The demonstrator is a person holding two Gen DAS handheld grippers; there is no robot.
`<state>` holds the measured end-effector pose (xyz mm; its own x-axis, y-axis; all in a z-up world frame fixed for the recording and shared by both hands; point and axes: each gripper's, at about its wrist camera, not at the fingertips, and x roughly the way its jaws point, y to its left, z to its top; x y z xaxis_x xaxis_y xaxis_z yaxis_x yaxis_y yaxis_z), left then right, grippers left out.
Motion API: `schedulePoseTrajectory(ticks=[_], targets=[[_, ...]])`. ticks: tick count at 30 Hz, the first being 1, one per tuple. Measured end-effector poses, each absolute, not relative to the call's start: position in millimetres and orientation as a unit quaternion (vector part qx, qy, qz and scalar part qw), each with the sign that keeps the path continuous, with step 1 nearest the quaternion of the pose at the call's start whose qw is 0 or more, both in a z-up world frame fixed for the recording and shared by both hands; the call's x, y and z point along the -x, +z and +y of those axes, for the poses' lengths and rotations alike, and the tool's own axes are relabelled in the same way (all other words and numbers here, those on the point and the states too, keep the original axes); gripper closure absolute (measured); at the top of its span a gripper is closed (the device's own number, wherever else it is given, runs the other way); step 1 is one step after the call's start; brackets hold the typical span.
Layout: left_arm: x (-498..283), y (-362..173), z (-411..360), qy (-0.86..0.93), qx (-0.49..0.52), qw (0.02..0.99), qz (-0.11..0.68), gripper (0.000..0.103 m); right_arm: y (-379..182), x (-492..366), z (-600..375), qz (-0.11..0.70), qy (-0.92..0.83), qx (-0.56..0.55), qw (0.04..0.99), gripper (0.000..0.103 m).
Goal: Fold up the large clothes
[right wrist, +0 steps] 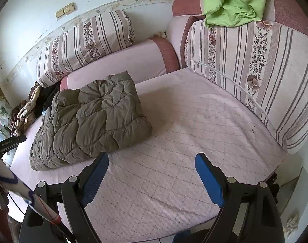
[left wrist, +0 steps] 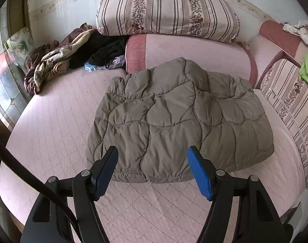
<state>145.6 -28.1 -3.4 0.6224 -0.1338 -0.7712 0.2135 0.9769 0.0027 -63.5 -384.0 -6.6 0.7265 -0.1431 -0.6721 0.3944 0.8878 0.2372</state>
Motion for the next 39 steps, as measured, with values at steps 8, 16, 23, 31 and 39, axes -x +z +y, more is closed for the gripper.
schedulePoseTrajectory(ticks=[8,16,23,31,39], targets=[[-145,-26,-20,-0.09,-0.039,0.892,0.441,0.033,-15,48,-372,0.355,-0.142,-0.18,0.906,0.013],[-154,-58,7,-0.063,-0.006,0.888,0.456,0.033,-30,4,-349,0.391,-0.136,-0.155,0.897,0.013],[-158,-72,46,-0.008,-0.012,0.908,0.419,0.033,-19,-78,-298,0.399,-0.108,-0.101,0.905,0.013],[-181,-84,74,0.019,-0.02,0.902,0.43,0.033,-8,-216,-213,0.378,-0.06,-0.04,0.923,0.04],[-195,-97,80,0.016,0.01,0.889,0.457,0.033,-69,-375,-142,0.4,-0.086,0.061,0.91,0.047]])
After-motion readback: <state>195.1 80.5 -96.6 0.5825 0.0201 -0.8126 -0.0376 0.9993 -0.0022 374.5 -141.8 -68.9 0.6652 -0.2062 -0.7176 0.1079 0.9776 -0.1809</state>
